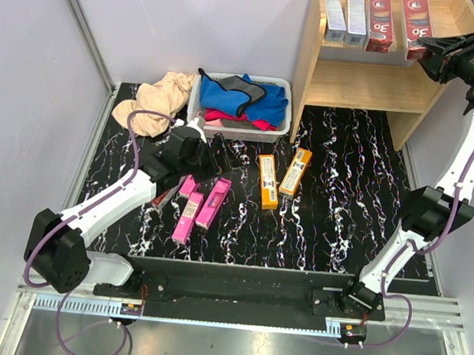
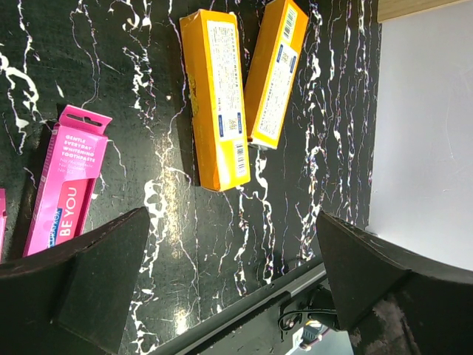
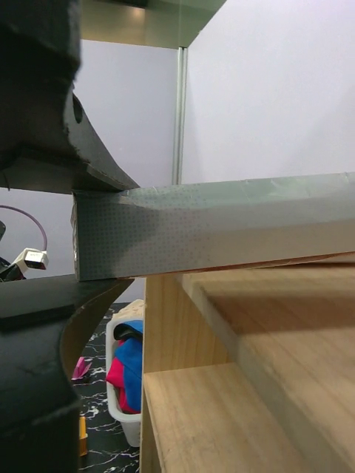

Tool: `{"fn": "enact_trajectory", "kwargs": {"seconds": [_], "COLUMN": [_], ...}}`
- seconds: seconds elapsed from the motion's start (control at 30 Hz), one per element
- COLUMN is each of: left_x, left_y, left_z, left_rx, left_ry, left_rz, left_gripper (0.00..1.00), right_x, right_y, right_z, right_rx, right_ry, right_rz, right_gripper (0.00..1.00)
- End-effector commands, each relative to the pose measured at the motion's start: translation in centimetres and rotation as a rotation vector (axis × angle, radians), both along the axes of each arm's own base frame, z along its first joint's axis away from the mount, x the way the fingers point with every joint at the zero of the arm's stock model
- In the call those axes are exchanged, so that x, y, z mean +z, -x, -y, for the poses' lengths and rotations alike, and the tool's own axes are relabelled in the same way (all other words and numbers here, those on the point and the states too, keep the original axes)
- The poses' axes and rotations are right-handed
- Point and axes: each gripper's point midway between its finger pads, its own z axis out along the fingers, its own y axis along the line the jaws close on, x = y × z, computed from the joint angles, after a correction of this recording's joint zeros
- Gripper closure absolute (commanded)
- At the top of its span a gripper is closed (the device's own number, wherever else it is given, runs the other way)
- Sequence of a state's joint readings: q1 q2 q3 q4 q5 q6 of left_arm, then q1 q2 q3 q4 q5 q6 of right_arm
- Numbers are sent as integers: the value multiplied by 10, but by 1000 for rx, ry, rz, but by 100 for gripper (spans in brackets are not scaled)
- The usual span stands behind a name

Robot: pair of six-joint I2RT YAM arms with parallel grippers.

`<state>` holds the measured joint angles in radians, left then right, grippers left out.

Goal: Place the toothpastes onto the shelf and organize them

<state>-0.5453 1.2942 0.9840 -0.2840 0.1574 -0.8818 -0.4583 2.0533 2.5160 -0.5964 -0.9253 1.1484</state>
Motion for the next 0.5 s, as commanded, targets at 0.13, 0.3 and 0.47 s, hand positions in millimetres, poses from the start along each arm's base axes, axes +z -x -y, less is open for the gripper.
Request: {"fn": "enact_trajectory", "kwargs": {"seconds": [0.13, 0.3, 0.47], "left_x": [13, 13, 15], "left_y": [-9, -7, -6], "left_z": [4, 3, 0], "left_rx": [-14, -15, -9], "left_ry": [18, 12, 5], "left_rz": [54, 52, 56], "left_gripper": [1, 1, 1], "right_x": [13, 4, -6], "right_y": [-5, -18, -27], "right_z": [-18, -26, -32], "right_rx": [32, 41, 41], "right_ry": [44, 24, 13], "right_rz": [59, 38, 14], "right_gripper": [75, 74, 73]}}
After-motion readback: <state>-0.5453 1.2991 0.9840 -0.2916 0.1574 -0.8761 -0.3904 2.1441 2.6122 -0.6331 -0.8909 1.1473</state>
